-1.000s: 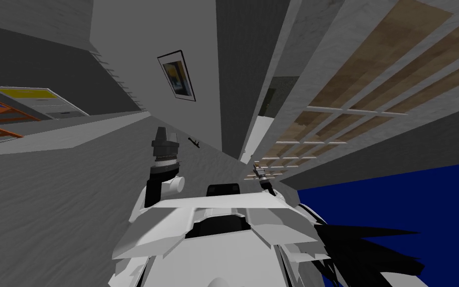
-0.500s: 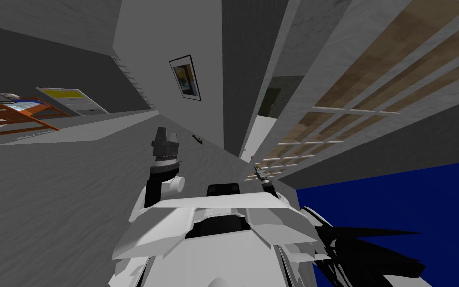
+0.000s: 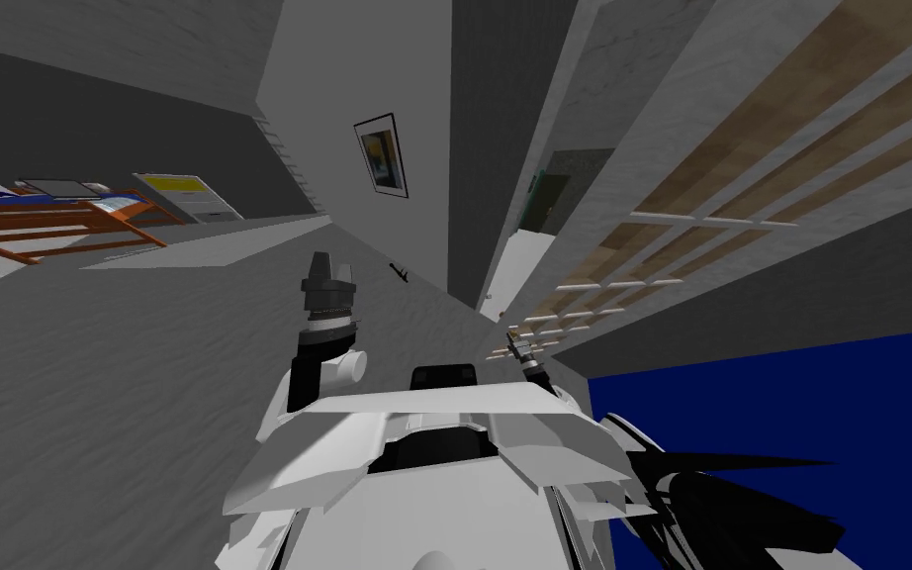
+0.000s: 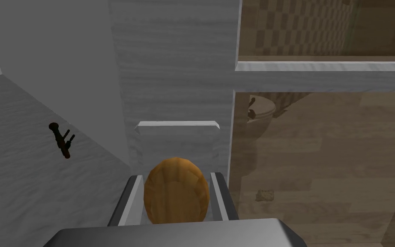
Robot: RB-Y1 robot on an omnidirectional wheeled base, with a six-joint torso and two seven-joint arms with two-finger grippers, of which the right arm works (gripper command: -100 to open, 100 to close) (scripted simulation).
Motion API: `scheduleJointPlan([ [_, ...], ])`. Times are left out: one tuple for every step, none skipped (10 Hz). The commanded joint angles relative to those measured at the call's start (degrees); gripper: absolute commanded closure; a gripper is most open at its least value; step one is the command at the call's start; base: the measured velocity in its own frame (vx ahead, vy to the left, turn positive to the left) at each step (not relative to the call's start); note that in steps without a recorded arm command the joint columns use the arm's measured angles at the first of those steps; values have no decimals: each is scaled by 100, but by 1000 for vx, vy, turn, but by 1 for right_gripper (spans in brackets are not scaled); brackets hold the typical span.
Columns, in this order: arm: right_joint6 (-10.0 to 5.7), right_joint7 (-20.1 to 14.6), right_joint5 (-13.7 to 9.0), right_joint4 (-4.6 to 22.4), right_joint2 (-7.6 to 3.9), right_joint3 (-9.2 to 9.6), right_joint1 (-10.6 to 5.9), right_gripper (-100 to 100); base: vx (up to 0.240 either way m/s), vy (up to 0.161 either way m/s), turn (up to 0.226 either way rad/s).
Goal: Pull the door open
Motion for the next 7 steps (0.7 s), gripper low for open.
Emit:
scheduleJointPlan([
  [-88,-30,14,43,-9,40,16,100,-170,-64,117],
  [-148,-53,19,82,-22,62,23,100,-211,-67,154],
  [-210,-77,24,122,-36,85,31,100,-204,-77,162],
  [-273,-102,30,163,-50,108,38,100,-222,-79,159],
  [-333,-125,35,202,-64,130,45,100,-237,-105,159],
  [-389,-147,40,238,-76,150,52,100,-204,-107,153],
  [-457,-173,45,282,-92,176,60,100,-206,-93,164],
])
